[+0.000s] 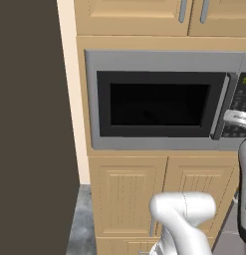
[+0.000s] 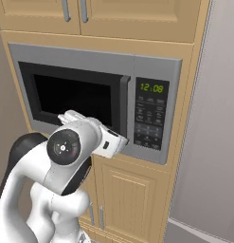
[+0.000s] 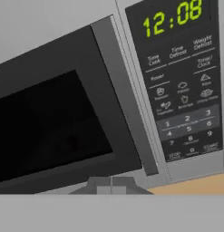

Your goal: Pick the chicken drumstick from the counter and place it in the microwave. Then turn on the microwave.

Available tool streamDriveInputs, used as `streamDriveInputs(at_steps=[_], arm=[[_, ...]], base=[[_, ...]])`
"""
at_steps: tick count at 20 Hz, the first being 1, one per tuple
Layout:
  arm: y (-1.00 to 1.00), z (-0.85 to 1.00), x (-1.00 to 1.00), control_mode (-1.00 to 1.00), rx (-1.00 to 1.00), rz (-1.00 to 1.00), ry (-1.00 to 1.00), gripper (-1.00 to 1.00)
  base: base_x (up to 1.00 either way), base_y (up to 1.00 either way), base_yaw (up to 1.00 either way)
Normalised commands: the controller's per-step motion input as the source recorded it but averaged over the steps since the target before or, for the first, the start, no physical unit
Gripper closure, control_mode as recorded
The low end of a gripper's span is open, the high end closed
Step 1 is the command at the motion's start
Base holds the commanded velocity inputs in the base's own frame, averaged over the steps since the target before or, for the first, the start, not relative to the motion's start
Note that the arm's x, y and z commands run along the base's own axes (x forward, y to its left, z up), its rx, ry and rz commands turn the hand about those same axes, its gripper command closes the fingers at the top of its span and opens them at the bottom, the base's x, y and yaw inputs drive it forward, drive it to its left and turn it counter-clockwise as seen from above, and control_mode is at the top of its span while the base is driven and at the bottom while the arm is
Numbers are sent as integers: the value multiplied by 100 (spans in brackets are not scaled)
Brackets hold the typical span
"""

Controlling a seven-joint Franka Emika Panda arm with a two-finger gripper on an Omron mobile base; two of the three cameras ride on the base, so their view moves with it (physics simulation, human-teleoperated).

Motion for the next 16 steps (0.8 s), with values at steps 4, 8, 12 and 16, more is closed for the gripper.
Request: streamDriveInputs(at_steps=[4, 8, 12, 16], arm=[[-12, -9, -13, -100, 26, -6, -1, 100], [-9, -10, -16, -100, 25, -5, -3, 100], [-13, -4, -18, -100, 25, -6, -4, 100], [-20, 0, -9, -100, 28, -9, -1, 100]], base=[[0, 0, 0], [0, 0, 0], [0, 0, 0], [0, 0, 0]])
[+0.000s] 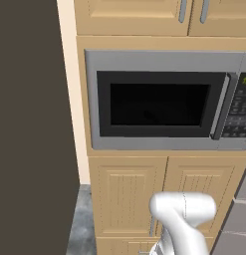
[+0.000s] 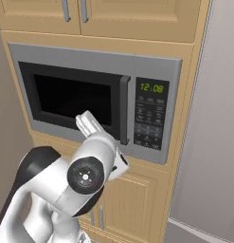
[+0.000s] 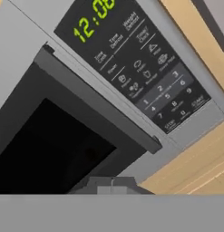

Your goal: Pick the chicken drumstick from the counter and place it in the microwave. Then turn on the microwave.

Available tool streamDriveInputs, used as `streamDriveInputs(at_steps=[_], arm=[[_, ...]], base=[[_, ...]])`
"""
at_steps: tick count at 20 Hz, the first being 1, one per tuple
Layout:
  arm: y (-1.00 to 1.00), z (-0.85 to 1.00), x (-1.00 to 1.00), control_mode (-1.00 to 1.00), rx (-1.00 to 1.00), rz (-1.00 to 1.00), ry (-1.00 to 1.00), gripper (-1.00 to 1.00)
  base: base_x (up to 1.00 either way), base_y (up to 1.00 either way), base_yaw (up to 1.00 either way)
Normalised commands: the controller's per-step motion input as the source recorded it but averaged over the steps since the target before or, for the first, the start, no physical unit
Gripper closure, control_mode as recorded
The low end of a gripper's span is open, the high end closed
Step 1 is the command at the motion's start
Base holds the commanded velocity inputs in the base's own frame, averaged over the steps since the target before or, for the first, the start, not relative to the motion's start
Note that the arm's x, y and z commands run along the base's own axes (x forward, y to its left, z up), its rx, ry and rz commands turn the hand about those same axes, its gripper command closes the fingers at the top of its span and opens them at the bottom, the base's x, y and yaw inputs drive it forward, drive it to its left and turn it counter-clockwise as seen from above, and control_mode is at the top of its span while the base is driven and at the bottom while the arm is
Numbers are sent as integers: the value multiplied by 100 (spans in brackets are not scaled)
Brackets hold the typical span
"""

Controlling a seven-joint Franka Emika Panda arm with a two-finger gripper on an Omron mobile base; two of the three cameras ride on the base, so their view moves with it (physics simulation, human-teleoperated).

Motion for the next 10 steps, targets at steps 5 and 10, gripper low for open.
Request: streamDriveInputs(at_steps=[5, 10], arm=[[-24, -2, 0, -100, 29, -11, 0, 100], [-24, -9, 0, -100, 26, -11, 0, 100]], base=[[0, 0, 0], [0, 0, 0]])
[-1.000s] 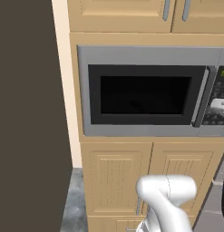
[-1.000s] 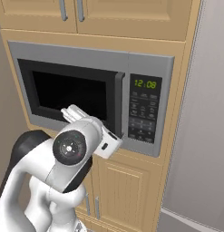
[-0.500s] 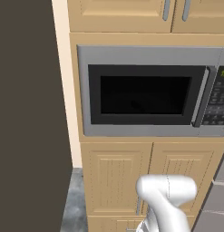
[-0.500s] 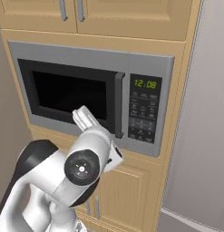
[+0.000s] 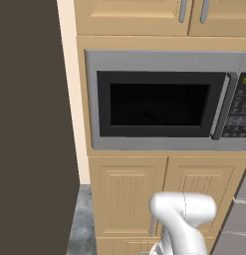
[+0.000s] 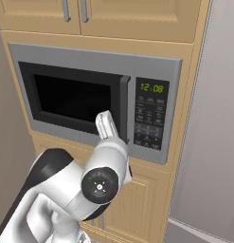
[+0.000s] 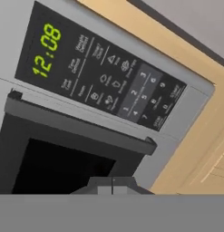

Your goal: Pick the chicken drumstick from the counter and place it in the microwave. Then turn on the microwave.

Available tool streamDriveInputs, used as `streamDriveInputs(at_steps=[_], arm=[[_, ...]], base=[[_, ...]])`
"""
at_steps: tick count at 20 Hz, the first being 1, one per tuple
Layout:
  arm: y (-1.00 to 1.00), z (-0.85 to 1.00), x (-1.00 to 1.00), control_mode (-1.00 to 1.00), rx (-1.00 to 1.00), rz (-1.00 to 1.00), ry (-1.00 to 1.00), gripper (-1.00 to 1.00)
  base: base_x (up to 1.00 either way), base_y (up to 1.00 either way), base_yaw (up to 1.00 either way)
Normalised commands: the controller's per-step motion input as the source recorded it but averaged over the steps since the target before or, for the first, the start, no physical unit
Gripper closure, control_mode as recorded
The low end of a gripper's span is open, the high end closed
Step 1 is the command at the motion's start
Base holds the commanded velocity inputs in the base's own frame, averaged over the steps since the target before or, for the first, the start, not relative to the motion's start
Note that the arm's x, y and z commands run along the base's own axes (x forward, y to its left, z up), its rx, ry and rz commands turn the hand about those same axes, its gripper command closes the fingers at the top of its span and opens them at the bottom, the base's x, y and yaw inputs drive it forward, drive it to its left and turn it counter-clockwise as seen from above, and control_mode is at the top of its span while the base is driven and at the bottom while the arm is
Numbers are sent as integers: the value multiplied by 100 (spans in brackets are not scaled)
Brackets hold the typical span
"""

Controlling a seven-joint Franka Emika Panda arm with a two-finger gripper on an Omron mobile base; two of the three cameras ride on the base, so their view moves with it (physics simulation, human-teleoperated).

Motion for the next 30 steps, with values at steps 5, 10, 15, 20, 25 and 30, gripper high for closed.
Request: streamDriveInputs(at_steps=[5, 10, 15, 20, 25, 30], arm=[[-23, -18, 0, -100, 22, -11, 0, 100], [-15, -17, 0, -100, 13, -10, -1, 100], [-7, -19, 2, -100, 6, -9, -1, 100], [0, -21, 7, -100, 5, -6, 0, 100], [-3, -18, 10, -100, 6, -6, -2, 100], [-12, -11, 12, -100, 7, -4, -2, 100]], base=[[0, 0, 0], [0, 0, 0], [0, 0, 0], [0, 0, 0], [0, 0, 0], [0, 0, 0]])
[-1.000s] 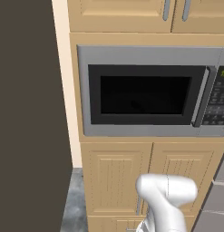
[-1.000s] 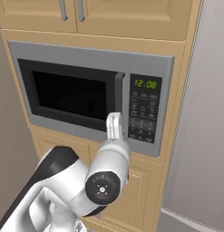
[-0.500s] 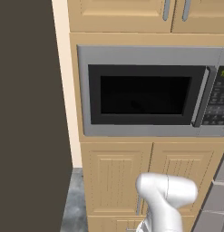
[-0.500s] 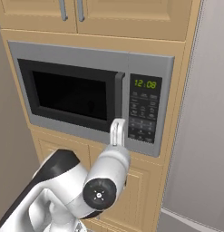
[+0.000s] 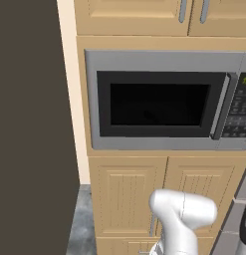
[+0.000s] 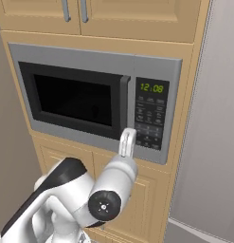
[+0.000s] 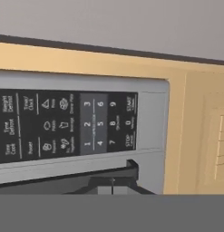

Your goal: Pick the chicken drumstick from the counter and place it in the microwave. Then turn on the microwave.

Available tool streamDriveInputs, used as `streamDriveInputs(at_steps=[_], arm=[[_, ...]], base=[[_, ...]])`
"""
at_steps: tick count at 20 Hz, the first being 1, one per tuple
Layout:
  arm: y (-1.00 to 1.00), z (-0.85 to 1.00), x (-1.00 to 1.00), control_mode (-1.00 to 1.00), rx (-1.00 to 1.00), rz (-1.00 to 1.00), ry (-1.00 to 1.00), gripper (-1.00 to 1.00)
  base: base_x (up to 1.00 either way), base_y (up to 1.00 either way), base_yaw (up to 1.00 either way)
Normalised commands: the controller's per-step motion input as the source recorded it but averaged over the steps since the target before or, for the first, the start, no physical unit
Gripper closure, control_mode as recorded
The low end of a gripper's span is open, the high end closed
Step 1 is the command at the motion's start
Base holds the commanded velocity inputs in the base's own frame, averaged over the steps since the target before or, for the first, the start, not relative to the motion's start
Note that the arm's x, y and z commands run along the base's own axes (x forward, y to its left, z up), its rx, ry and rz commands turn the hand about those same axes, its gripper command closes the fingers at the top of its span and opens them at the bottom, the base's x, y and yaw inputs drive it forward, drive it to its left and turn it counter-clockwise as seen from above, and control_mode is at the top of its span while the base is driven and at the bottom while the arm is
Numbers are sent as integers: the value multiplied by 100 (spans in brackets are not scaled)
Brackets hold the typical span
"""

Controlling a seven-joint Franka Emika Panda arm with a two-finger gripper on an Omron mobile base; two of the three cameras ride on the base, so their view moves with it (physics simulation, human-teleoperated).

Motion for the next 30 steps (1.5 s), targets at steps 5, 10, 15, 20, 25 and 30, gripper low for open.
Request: streamDriveInputs(at_steps=[5, 10, 15, 20, 25, 30], arm=[[-16, -9, 11, -100, 8, -3, -2, 100], [-13, -7, 13, -100, 7, -3, -3, 100], [-3, -11, 16, -100, 5, -1, -3, 100], [-2, -10, 18, -100, 5, 0, -2, 100], [-10, -6, 16, -100, 6, 0, -1, 100], [-11, -6, 15, -100, 6, 0, -1, 100]], base=[[0, 0, 0], [0, 0, 0], [0, 0, 0], [0, 0, 0], [0, 0, 0], [0, 0, 0]])
